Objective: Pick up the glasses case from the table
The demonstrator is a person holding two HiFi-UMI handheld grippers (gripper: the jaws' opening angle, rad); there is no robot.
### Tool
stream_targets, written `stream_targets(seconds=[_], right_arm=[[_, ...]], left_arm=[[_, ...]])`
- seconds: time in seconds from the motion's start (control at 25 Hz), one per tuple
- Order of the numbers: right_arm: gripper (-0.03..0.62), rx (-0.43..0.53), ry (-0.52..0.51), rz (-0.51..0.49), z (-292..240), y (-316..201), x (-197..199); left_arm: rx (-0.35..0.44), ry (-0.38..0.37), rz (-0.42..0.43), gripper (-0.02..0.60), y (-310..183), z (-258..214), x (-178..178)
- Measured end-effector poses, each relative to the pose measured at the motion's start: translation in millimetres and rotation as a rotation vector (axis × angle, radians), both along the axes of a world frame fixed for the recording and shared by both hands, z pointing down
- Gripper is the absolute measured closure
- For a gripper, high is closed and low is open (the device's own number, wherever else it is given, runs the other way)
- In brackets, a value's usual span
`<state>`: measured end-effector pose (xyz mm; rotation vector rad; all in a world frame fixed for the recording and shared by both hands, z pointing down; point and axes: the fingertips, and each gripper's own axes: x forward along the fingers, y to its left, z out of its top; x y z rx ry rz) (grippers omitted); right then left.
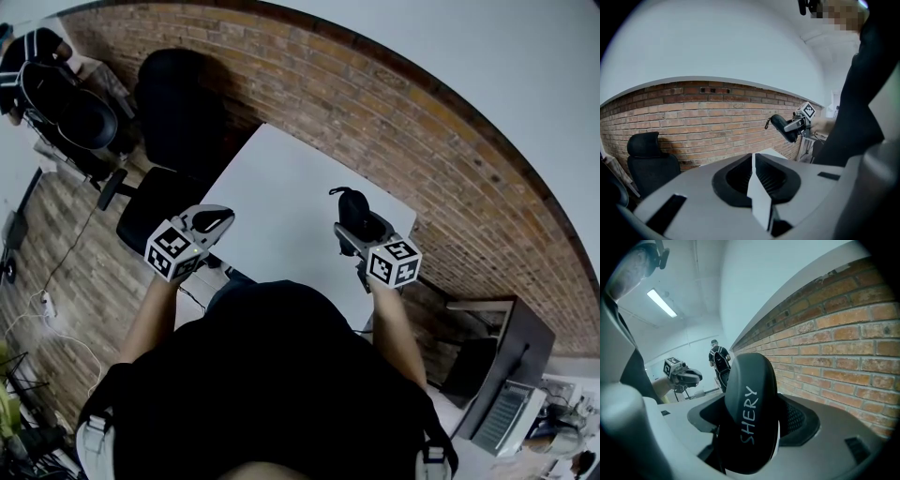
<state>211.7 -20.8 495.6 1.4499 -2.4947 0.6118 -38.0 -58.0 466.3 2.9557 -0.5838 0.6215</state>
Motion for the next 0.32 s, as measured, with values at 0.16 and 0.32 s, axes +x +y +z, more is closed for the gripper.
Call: stream_targets(seconds=[0.16,0.32], right_arm=[[0.255,0.004,-0.004,0.008,-2.8,5.1,4.3],[0.255,0.004,-0.008,0.016,-2.9,7.3,9.6]], left_arm=[[0.004,0.0,0.007,0.554,0.9,-1.7,5.4],[0.007,0.003,0.011,0.555,1.5,-2.6,10.0]])
